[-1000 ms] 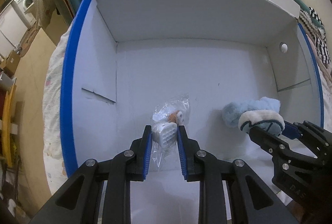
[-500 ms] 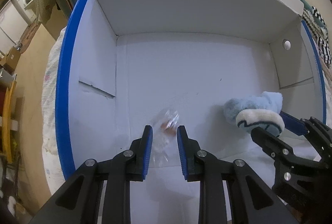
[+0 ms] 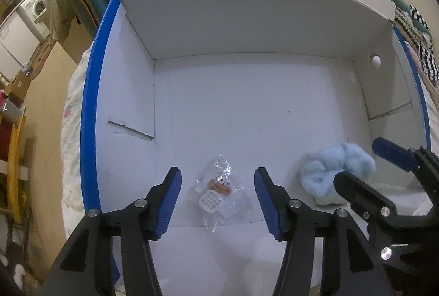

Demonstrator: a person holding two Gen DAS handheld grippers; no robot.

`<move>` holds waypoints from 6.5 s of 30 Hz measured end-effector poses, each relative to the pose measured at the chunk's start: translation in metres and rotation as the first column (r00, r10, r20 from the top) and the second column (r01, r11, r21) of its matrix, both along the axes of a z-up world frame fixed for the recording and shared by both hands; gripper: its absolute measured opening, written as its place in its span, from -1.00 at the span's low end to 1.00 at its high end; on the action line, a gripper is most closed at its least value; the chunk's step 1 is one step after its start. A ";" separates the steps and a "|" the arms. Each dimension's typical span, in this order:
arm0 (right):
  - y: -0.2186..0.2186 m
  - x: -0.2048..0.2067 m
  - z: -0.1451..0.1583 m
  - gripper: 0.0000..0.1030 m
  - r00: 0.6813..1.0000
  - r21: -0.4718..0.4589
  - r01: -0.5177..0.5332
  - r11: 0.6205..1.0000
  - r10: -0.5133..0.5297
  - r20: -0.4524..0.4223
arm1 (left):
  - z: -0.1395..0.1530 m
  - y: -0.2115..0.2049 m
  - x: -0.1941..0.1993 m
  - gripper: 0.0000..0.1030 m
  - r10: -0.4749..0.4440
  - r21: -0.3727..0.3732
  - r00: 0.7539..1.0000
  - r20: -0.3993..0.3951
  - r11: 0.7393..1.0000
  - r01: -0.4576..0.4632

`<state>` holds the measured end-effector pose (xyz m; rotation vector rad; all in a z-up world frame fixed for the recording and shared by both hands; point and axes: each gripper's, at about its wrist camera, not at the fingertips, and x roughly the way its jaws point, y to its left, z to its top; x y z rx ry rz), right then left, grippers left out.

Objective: Organize soft objects
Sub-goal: 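Carry both items into the box and open both grippers to release them, then withdraw both grippers from the box toward the remaining items, then grasp the beige lace scrunchie with the left gripper while the right grasps the pink plush, then carry both items into the box and open both grippers beside the slipper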

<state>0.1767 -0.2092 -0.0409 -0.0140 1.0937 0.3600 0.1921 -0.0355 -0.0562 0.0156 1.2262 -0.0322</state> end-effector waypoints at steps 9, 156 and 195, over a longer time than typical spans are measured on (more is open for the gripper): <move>0.003 -0.003 0.006 0.83 1.000 0.052 0.025 0.998 -0.025 0.010 | 0.013 0.004 -0.012 0.14 -0.002 -0.011 0.999 0.052 1.000 0.002; -0.015 -0.136 -0.032 -0.07 0.961 0.109 0.010 0.994 0.021 -0.276 | 0.013 0.045 -0.150 -0.87 0.036 0.018 0.999 -0.009 0.999 -0.036; -0.041 -0.087 0.116 -0.07 0.985 0.361 -0.052 0.931 -0.013 0.175 | 0.122 0.014 -0.091 -0.88 -0.024 -0.046 0.966 0.259 0.998 0.037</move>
